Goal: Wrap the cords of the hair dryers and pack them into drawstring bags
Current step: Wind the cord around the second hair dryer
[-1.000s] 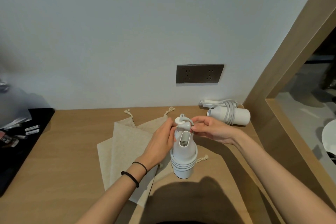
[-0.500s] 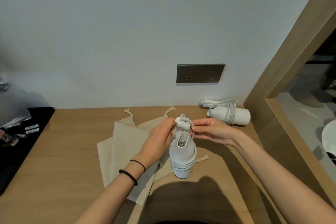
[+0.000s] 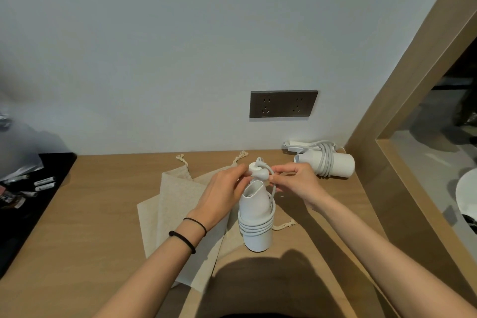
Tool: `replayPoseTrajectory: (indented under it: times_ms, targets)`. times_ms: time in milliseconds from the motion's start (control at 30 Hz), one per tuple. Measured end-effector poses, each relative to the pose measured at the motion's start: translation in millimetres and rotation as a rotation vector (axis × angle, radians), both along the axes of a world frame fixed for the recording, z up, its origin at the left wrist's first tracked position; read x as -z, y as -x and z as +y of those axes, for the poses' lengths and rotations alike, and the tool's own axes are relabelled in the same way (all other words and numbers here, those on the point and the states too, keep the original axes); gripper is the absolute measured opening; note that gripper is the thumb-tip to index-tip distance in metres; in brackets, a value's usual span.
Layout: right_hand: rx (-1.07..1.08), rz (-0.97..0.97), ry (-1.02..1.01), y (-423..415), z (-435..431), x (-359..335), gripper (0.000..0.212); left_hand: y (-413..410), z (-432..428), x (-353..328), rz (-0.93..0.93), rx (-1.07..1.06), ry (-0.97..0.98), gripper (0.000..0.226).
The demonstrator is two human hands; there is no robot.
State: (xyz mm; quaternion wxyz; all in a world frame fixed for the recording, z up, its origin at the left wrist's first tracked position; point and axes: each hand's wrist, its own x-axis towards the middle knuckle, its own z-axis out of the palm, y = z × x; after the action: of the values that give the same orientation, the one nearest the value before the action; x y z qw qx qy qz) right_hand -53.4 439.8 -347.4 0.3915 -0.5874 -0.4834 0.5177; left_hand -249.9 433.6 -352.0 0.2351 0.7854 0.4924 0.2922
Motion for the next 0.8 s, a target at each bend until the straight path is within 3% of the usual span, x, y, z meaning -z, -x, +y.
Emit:
replayPoseTrajectory:
  times_ms: [200,367,500,800]
  targets:
    - [0.038,-0.294,-0.126,3.5,-0.5,-7.0,0.023,-11.2,-0.3,1.5,-0.056,-0.154,0.039,0.014]
    - [-0.059,-0.22,0.01,0.3,-1.5,-15.5,0.024,-19.0,-2.9,3.8,-0.115,-0.254,0.12,0.016]
    - [0.013,-0.205,-0.041,-2.5,-6.1,-11.6,0.022,-23.2,-2.6,-0.3,-0.117,-0.252,0.186,0.015]
    - [0.074,-0.184,-0.068,-7.7,-8.7,-3.7,0.022,-30.2,-7.4,-10.6,-0.052,-0.203,0.136,0.015]
